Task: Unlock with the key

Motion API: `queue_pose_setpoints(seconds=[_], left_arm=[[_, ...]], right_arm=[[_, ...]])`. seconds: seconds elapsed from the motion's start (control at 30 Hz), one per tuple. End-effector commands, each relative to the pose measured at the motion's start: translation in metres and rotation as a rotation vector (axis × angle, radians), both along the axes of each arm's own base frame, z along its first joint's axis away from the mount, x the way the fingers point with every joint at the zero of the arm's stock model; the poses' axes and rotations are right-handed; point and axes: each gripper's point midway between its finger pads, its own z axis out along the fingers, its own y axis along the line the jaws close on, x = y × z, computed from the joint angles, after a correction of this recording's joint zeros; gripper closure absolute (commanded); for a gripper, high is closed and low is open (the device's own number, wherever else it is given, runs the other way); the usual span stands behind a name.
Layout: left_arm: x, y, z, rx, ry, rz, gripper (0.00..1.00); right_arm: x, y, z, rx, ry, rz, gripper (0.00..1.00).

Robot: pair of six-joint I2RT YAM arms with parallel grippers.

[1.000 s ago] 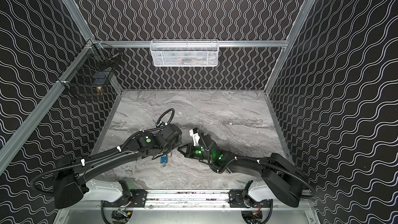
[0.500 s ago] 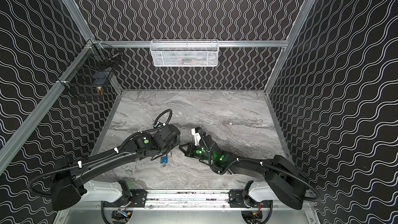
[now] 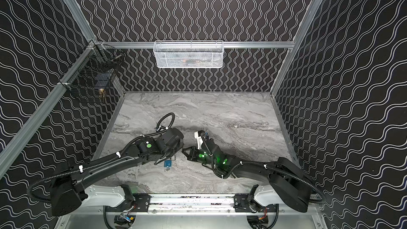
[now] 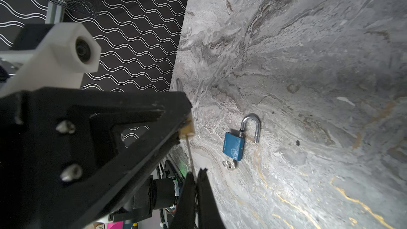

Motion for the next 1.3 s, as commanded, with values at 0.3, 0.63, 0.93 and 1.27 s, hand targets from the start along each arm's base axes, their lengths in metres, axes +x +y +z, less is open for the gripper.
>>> queue_pose_setpoints(seconds=[0.3,0.63,0.93,1.27], left_arm=[[-0.003,-0.01,-0.001,-0.072,0.023,-0.004,1.0],[-0.008,-0.017,-0.001,-0.063,0.042,-0.043,1.0],[-0.022,-0.042,0.002,-0.099,0.049,-0.138,1.0],[-0.01,-0.035,0.009,-0.087,0.02,-0.103,1.0]], right_arm=[[0.016,-0.002,0.015,-0.007,-0.074,-0.069,1.0],[0.028,-0.007,0.021,-0.08,-0.127,-0.117,1.0],[0.039,-0.009,0.034,-0.125,-0.198,-0.141,1.0],[0.03,-0.012,0.04,-0.114,-0.257,-0.096,0.98]])
